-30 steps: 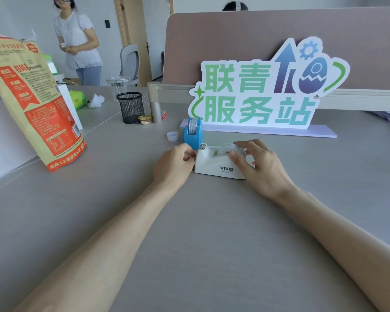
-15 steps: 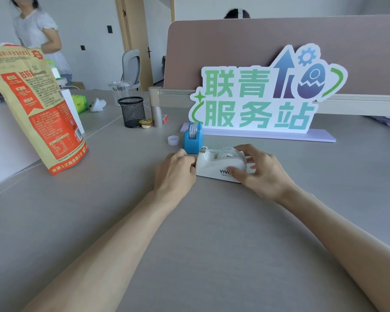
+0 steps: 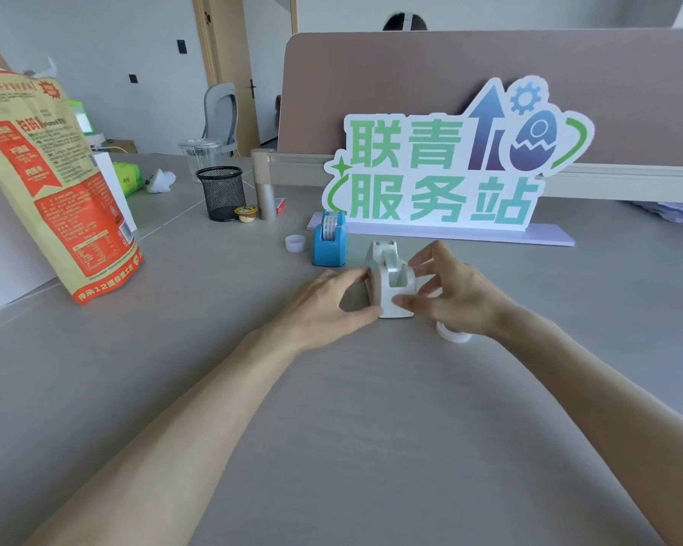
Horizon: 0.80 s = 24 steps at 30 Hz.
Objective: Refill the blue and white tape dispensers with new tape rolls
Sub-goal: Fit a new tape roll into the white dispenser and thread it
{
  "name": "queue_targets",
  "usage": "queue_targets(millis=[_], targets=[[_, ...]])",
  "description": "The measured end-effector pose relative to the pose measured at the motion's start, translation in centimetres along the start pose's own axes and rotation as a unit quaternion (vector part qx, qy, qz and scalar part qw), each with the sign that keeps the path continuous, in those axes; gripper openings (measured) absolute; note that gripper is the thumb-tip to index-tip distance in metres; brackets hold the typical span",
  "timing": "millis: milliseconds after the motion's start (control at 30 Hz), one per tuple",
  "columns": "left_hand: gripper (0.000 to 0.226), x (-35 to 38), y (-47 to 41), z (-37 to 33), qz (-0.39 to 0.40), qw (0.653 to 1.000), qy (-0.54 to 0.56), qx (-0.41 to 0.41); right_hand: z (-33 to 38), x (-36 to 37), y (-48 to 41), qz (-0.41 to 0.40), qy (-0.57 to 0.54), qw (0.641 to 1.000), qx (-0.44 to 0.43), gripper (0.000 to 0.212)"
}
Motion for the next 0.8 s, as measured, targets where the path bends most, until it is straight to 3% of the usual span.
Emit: queue_targets(millis=[100, 300, 533, 800], targets=[[0.059, 0.4, -0.6, 0.0, -0.008, 1.000, -0.029, 0.002, -0.1, 0.2, -0.8, 0.002, -0.006, 1.000, 0.023, 0.047], [0.034, 1.2, -3.1, -1.2, -0.075, 0.994, -0.069, -0.045, -1.9, 1.2, -4.4, -0.025, -0.012, 0.998, 0.059, 0.047], [0.028, 2.2, -6.1, -1.6, -0.119, 0.975, -0.166, -0.087, -3.0, 1.5, -7.2, -0.031, -0.054, 0.993, 0.097, 0.048], [0.022, 2.3, -6.4, -1.2, -0.126, 0.970, -0.180, -0.102, -5.0, -0.5, -3.5, -0.055, -0.082, 0.992, 0.073, 0.017]])
Point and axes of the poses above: each hand's wrist, its own y-axis away from the middle knuckle, its own x-axis out of the palm, z = x × y, the point moved 1 cm from there along -y, towards the middle knuckle, and after that the axes turned 1 degree about -y, right-handed, at the moved point
